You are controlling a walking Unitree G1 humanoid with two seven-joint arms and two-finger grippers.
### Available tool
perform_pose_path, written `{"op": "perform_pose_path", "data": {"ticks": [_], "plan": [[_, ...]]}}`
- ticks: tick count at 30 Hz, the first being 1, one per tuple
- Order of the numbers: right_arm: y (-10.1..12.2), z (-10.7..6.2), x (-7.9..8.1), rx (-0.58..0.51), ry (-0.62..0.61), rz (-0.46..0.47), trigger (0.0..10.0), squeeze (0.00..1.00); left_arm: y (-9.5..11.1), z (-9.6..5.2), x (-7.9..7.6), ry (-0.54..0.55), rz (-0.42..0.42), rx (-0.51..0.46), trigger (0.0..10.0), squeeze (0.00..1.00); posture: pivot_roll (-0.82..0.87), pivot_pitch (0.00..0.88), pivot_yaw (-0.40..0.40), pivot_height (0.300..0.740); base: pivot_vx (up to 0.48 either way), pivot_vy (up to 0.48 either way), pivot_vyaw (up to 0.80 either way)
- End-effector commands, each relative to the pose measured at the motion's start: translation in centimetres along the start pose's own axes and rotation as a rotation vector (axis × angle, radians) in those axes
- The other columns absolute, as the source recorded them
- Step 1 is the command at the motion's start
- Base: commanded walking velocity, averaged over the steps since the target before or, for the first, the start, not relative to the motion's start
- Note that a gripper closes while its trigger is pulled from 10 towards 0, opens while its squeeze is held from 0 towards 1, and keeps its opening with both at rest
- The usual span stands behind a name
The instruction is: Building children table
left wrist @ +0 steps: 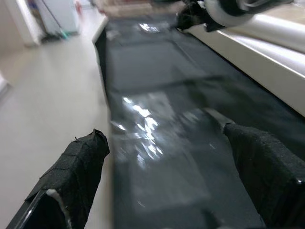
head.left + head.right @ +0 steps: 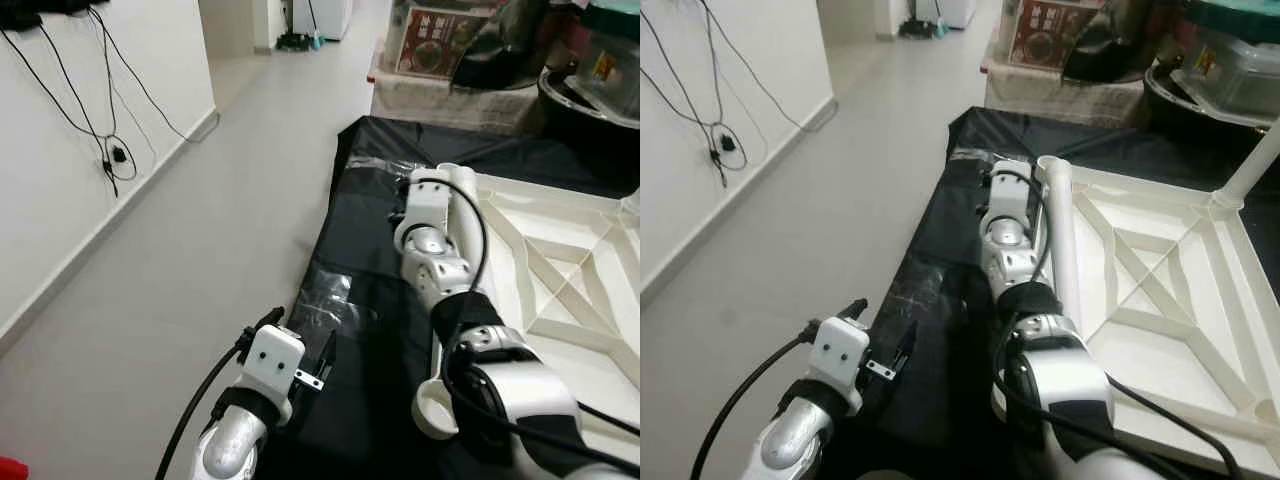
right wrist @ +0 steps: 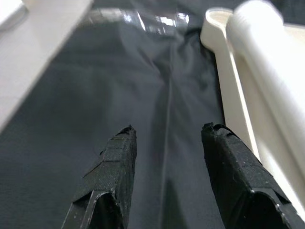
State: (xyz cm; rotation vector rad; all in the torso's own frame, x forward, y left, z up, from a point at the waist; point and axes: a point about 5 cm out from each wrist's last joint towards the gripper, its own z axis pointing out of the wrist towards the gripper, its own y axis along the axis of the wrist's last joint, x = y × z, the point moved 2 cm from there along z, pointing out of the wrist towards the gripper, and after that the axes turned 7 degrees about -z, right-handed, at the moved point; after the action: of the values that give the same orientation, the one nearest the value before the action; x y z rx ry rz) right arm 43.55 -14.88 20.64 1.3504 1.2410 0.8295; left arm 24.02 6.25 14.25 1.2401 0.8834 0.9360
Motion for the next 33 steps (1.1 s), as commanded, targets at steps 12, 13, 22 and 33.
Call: {"op": "perform_pose_path", "data": {"ticks": [12, 13, 22, 33], "plan": [[0.9, 0.6, -1.7, 0.038, -0.068, 0.057, 10.0, 0.0, -0.2, -0.8, -0.9, 0.0, -0.037, 0.042, 10.0, 0.0, 0.08, 0.26, -0.09, 0.74, 0.0, 0.0, 0.0], [0.9, 0.6, -1.7, 0.038, -0.068, 0.057, 10.0, 0.0, -0.2, -0.8, -0.9, 0.0, -0.037, 0.042, 10.0, 0.0, 0.08, 0.26, -0.09, 0.74, 0.0, 0.0, 0.0], [1.7, 0.7, -2.2, 0.029, -0.082, 0.063, 10.0, 0.0, -0.2, -0.7, -1.0, 0.0, -0.035, 0.057, 10.0, 0.0, 0.08, 0.249, -0.092, 0.74, 0.0, 0.0, 0.0], [-1.2, 0.7, -1.9, 0.182, -0.023, 0.115, 10.0, 0.0, -0.4, -0.8, -1.0, 0.001, -0.031, 0.063, 10.0, 0.0, 0.07, 0.234, -0.096, 0.74, 0.0, 0.0, 0.0]]}}
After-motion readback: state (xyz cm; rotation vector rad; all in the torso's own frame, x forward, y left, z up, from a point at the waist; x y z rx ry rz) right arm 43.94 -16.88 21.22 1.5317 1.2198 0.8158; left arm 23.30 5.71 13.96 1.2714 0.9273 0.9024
